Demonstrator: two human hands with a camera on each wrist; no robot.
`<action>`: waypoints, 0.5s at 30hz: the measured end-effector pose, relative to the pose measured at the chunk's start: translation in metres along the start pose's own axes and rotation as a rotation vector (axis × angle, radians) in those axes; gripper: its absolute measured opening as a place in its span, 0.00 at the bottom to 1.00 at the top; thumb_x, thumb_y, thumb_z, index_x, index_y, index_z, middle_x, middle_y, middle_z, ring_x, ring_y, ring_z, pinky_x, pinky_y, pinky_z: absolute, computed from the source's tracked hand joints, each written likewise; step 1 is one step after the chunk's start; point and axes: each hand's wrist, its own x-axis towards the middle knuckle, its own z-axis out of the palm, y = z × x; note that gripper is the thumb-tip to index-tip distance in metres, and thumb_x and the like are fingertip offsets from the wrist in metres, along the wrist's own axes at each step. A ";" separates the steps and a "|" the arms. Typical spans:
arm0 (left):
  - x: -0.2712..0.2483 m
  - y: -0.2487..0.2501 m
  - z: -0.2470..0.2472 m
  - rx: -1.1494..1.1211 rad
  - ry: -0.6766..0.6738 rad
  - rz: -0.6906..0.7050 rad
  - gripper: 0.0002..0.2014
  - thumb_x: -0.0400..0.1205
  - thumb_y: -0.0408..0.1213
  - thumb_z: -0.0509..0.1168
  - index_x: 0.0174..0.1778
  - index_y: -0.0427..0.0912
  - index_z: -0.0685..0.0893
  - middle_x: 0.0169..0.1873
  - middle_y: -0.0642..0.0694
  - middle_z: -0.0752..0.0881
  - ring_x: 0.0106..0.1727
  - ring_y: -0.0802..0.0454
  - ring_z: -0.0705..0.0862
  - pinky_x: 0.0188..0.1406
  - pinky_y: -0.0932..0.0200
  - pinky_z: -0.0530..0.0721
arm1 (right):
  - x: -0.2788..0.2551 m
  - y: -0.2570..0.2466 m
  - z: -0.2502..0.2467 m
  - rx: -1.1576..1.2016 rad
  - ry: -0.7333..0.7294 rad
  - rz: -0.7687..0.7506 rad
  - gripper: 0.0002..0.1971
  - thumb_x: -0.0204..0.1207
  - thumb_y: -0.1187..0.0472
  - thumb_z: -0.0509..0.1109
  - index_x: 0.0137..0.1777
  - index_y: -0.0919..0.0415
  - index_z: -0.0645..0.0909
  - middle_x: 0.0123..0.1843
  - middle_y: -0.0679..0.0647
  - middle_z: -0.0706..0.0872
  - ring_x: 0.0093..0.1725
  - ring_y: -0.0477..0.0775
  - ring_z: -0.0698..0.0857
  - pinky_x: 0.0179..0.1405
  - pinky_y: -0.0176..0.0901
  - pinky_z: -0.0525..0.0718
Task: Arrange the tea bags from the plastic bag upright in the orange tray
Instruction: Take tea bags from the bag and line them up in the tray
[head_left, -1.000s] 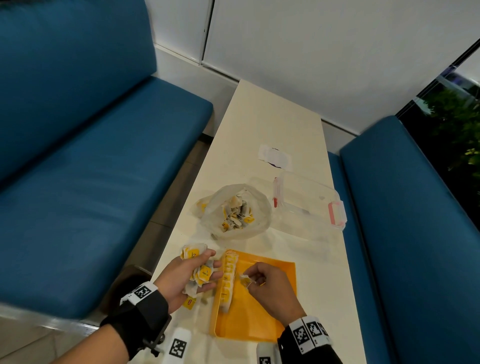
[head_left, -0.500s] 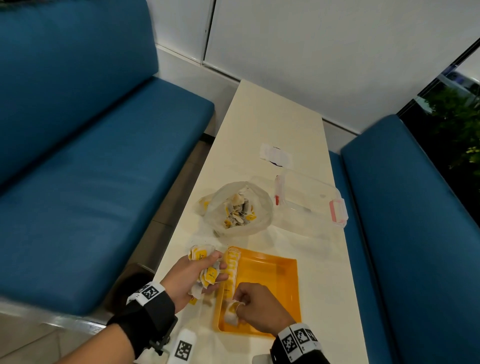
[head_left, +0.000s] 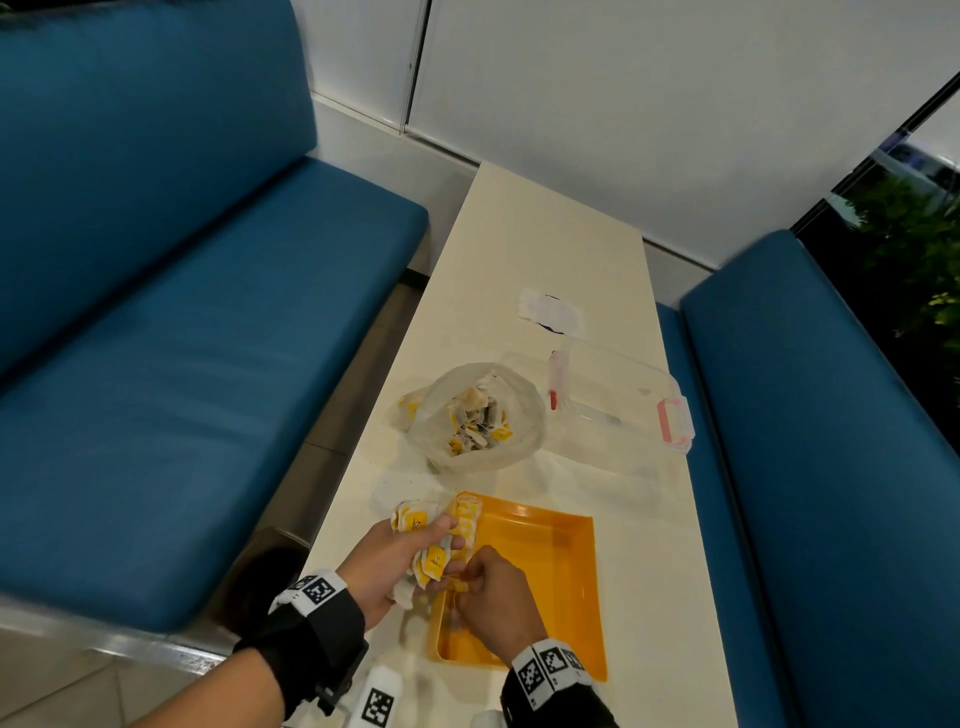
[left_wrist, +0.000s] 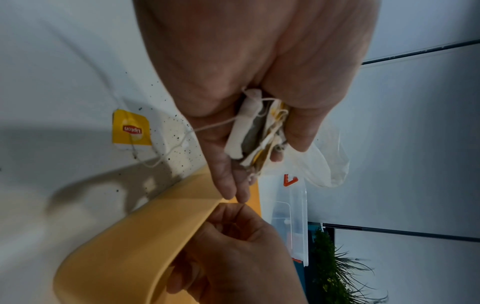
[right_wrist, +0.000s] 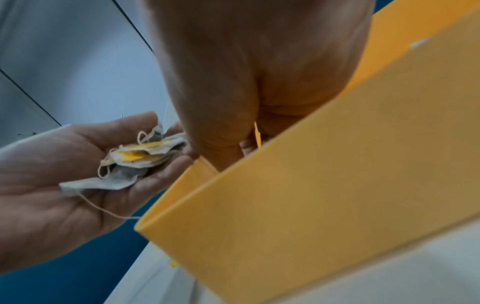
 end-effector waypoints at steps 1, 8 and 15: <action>0.000 0.000 0.000 -0.002 0.000 -0.001 0.17 0.82 0.41 0.73 0.63 0.35 0.87 0.55 0.32 0.91 0.59 0.29 0.89 0.43 0.48 0.88 | 0.000 0.001 0.002 0.006 0.017 0.011 0.11 0.64 0.66 0.68 0.42 0.51 0.74 0.39 0.48 0.85 0.41 0.52 0.87 0.41 0.51 0.88; -0.001 0.000 -0.001 -0.013 0.003 -0.002 0.17 0.81 0.40 0.73 0.62 0.34 0.87 0.54 0.30 0.91 0.61 0.26 0.87 0.40 0.49 0.86 | -0.009 0.005 0.000 -0.152 -0.066 -0.108 0.10 0.66 0.63 0.71 0.34 0.44 0.77 0.40 0.43 0.81 0.41 0.45 0.81 0.40 0.36 0.79; -0.001 -0.001 0.000 -0.035 0.004 -0.002 0.17 0.81 0.39 0.74 0.62 0.32 0.87 0.54 0.28 0.90 0.53 0.31 0.90 0.35 0.51 0.86 | -0.001 0.002 0.011 -0.215 -0.041 -0.124 0.13 0.70 0.66 0.64 0.33 0.44 0.75 0.44 0.49 0.84 0.42 0.49 0.82 0.43 0.40 0.80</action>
